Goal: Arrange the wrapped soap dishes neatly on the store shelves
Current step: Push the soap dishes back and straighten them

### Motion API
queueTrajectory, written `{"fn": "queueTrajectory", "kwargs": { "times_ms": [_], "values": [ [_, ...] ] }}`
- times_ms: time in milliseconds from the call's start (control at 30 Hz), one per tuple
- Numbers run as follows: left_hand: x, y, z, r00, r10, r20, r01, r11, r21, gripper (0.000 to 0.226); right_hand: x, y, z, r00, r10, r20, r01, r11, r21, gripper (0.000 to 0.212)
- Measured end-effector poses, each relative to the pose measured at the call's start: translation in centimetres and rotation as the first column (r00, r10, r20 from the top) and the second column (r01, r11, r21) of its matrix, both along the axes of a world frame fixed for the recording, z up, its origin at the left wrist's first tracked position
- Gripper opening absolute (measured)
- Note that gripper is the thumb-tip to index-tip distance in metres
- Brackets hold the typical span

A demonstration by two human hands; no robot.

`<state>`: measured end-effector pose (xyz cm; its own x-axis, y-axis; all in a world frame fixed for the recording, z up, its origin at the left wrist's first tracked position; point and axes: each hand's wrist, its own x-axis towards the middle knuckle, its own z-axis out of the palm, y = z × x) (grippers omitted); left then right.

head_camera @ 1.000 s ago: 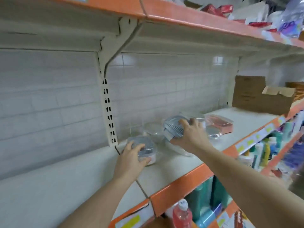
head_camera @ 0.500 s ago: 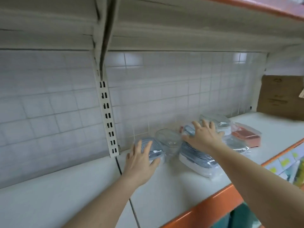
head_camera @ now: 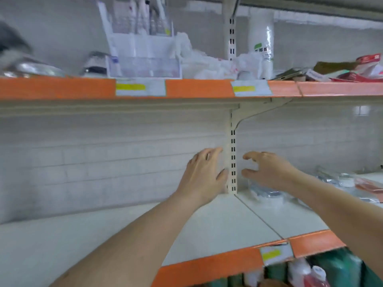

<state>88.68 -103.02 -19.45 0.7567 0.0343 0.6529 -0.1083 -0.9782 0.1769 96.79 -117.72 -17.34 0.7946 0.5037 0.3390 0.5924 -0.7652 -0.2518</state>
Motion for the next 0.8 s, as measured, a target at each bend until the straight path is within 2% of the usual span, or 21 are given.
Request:
{"fn": "queueTrajectory", "kwargs": {
  "times_ms": [133, 300, 400, 567, 700, 800],
  "values": [
    [-12.2, 5.6, 2.6, 0.992, 0.055, 0.116, -0.061, 0.997, 0.043, 0.049, -11.8, 6.0, 3.1, 0.98, 0.189, 0.056, -0.19, 0.981, 0.026, 0.039],
    [-24.4, 12.3, 7.0, 0.95, 0.186, 0.25, -0.219, 0.969, 0.112, 0.044, -23.4, 12.4, 8.8, 0.916, 0.368, 0.16, -0.391, 0.908, 0.148, 0.028],
    [-29.5, 15.8, 9.4, 0.91, 0.238, 0.34, -0.304, 0.94, 0.155, 0.053, -28.0, 15.3, 12.1, 0.872, 0.445, 0.203, -0.484, 0.845, 0.228, 0.017],
    [-34.6, 21.5, 12.3, 0.81, 0.397, 0.432, -0.472, 0.878, 0.079, 0.041, -31.5, 20.2, 15.5, 0.81, 0.507, 0.294, -0.575, 0.785, 0.23, 0.018],
    [-36.3, 26.4, 14.0, 0.721, 0.522, 0.456, -0.591, 0.807, 0.011, 0.046, -31.6, 24.5, 17.2, 0.789, 0.517, 0.332, -0.585, 0.797, 0.151, 0.024],
    [-36.6, 30.2, 15.7, 0.628, 0.64, 0.443, -0.702, 0.711, -0.032, 0.056, -30.8, 28.2, 19.0, 0.75, 0.529, 0.397, -0.612, 0.783, 0.113, 0.027]
  ]
}}
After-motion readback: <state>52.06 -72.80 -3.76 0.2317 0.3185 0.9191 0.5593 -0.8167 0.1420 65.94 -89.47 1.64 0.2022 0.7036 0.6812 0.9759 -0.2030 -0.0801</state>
